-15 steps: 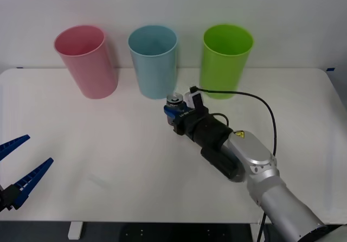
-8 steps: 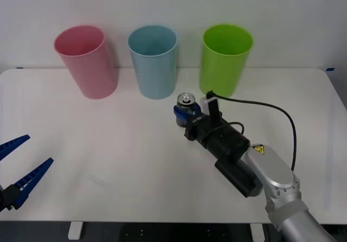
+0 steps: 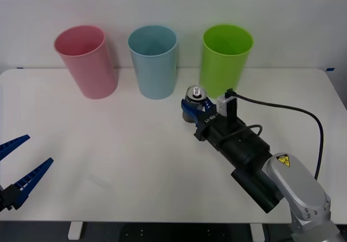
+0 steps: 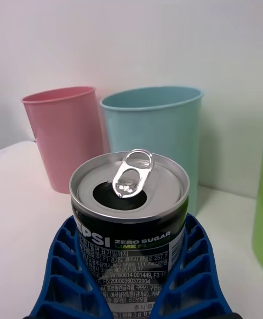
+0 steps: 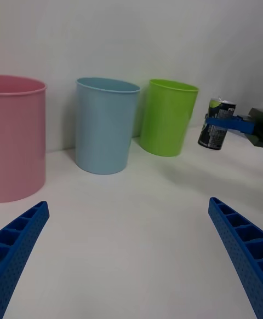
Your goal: Grasp the object on the table and drop it into the matching bin: aluminum can to the light blue bin, PET bottle to the pink bin.
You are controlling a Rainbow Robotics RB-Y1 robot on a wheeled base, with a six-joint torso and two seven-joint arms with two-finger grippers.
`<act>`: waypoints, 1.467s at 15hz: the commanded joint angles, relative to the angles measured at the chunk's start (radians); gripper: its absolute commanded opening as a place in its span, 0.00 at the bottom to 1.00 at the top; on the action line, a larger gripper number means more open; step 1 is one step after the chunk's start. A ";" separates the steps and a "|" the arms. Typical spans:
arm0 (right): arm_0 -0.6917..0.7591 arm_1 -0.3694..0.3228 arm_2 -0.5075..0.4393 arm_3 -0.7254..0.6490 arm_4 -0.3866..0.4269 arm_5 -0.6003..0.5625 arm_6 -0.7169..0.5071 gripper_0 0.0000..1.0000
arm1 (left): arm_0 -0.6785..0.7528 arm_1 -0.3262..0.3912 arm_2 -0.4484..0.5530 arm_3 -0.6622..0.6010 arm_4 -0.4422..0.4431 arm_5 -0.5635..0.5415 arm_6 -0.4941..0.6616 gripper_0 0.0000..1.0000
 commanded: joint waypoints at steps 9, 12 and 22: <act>-0.001 -0.206 -0.176 -0.146 -0.091 -0.113 -0.148 0.01 | 0.000 0.000 0.000 0.000 0.000 0.000 0.000 1.00; -0.050 -0.251 -0.201 -0.145 -0.087 -0.178 -0.264 0.00 | 0.000 0.000 0.000 0.000 0.000 0.000 0.000 1.00; -0.524 -0.228 -0.158 0.347 -0.068 -0.264 -0.385 0.00 | 0.000 0.000 0.000 0.000 0.000 0.000 0.000 1.00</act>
